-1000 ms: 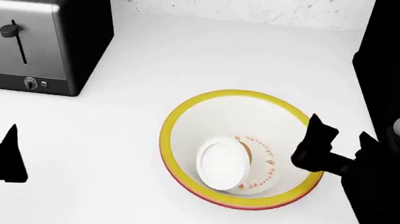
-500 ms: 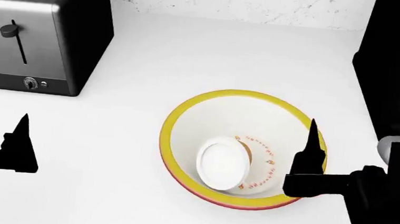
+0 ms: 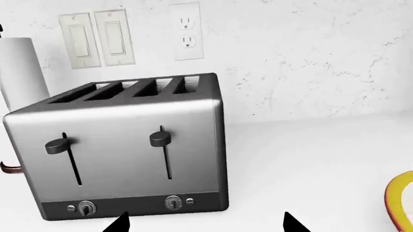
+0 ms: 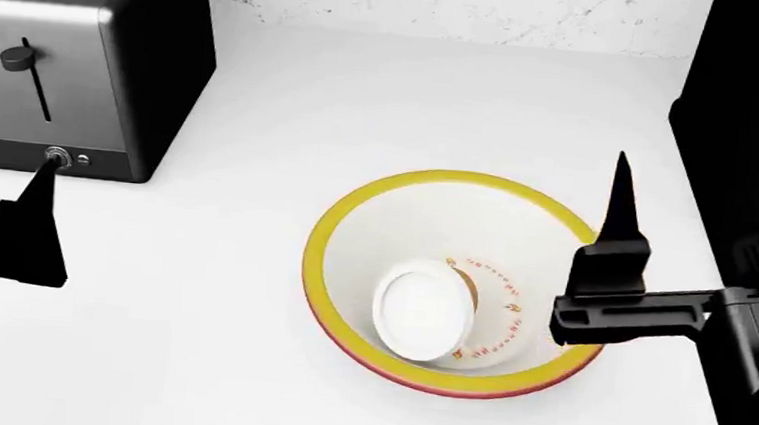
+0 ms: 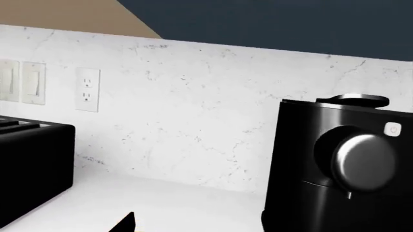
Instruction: Place the cup inside the bowl on the dining table and move the bowl to any counter.
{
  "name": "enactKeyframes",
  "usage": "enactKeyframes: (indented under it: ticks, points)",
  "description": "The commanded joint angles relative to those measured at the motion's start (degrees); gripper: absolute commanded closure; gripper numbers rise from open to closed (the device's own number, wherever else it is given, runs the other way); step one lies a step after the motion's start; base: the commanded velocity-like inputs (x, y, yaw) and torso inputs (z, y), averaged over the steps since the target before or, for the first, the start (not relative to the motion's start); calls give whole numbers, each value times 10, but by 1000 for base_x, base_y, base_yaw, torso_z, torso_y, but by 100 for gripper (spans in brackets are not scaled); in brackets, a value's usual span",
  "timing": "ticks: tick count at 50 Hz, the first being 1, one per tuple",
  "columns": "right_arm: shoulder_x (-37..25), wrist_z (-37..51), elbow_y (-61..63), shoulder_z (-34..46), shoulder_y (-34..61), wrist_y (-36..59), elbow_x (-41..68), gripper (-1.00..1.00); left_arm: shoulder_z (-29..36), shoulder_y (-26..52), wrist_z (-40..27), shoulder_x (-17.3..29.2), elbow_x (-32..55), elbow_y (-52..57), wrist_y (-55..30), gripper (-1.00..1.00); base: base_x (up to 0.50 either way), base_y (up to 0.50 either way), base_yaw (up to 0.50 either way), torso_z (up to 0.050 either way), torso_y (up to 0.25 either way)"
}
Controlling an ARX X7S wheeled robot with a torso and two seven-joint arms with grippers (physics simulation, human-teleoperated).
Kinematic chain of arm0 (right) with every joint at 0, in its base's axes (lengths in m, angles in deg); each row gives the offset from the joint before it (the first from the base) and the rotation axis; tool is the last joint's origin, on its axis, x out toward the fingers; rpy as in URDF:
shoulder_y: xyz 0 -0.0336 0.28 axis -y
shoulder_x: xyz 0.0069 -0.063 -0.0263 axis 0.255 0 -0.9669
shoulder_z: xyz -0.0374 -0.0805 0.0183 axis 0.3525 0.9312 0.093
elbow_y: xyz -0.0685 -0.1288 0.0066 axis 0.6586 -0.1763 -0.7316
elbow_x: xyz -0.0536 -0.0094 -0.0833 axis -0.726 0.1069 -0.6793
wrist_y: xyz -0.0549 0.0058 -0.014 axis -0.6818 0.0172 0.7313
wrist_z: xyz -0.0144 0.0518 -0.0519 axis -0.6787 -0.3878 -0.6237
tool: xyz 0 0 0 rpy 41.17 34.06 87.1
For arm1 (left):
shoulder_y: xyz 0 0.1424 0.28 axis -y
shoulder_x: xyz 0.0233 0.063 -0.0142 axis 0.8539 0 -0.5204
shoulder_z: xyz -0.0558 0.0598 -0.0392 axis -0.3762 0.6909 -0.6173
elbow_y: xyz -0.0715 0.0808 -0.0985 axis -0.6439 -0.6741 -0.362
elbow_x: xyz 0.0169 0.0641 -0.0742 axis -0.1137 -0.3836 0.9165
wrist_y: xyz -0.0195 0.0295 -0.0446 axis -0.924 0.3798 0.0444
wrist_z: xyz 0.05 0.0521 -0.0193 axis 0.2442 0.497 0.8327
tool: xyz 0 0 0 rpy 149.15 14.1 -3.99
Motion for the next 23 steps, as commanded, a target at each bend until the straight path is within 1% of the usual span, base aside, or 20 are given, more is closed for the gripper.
enactKeyframes:
  ticks: [1, 4, 5, 8, 9, 12, 14, 17, 23]
  points:
    - [-4, -3, 23, -28, 66, 72, 37, -100, -13, 44, -33, 10, 49, 55, -65, -100, 0, 0, 0, 0, 0]
    - [0, -1, 31, -38, 97, 105, 43, -100, 6, 64, -55, -4, 48, 60, -92, -100, 0, 0, 0, 0, 0]
    - [2, -4, 29, -42, 108, 116, 50, -100, -6, 74, -64, -4, 65, 65, -105, -100, 0, 0, 0, 0, 0]
    - [5, -10, 20, -51, 128, 131, 58, -100, -15, 99, -74, -9, 75, 61, -114, -100, 0, 0, 0, 0, 0]
    - [5, -8, 22, -56, 131, 123, 48, -100, -18, 103, -75, -9, 81, 62, -117, -100, 0, 0, 0, 0, 0]
    - [14, -3, 31, -74, 180, 165, 60, -100, -34, 132, -85, -10, 107, 70, -134, -100, 0, 0, 0, 0, 0]
    - [23, -8, 21, -76, 190, 175, 63, -100, -38, 139, -85, -9, 112, 70, -137, -100, 0, 0, 0, 0, 0]
    - [37, -17, 7, -74, 204, 196, 61, -100, -23, 136, -84, -20, 101, 70, -130, -100, 0, 0, 0, 0, 0]
    - [56, -23, -8, -84, 240, 226, 81, -100, -29, 173, -92, -19, 114, 69, -146, -100, 0, 0, 0, 0, 0]
